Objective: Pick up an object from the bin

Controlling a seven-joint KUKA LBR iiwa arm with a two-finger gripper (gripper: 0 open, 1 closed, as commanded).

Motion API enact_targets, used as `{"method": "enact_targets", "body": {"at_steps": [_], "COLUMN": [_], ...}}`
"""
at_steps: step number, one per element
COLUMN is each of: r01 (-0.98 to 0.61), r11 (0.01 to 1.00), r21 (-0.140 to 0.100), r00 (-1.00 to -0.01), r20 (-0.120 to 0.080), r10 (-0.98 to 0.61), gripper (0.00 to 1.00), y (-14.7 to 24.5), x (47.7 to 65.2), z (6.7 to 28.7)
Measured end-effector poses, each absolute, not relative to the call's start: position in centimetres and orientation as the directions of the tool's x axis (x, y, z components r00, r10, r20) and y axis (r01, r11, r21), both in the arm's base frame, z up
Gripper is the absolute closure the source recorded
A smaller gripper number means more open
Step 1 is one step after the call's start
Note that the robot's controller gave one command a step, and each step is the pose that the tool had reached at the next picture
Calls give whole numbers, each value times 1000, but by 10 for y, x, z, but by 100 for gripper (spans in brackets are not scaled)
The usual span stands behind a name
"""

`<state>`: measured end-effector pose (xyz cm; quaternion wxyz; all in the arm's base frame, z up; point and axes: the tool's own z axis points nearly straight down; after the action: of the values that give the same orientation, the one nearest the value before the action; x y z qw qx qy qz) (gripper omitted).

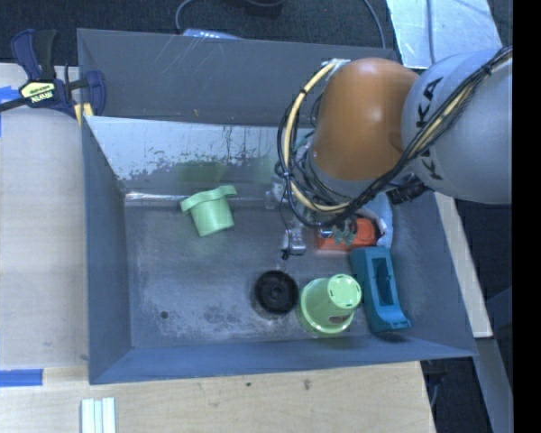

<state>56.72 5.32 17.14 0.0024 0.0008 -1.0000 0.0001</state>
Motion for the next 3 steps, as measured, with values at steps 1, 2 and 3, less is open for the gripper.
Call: {"method": "enact_targets", "body": {"at_steps": [1,2,3], "r01": [-1,-155,-229], "r11": [1000,988,974], "r21": [1,1,0], "r00": [-1000,-988,-974], "r20": [-3,-7,-3], "r10": [-1,-155,-229], "gripper": [0,0,0], "y": [53,42,36], "x": [569,545,532], "z": [176,164,159]}}
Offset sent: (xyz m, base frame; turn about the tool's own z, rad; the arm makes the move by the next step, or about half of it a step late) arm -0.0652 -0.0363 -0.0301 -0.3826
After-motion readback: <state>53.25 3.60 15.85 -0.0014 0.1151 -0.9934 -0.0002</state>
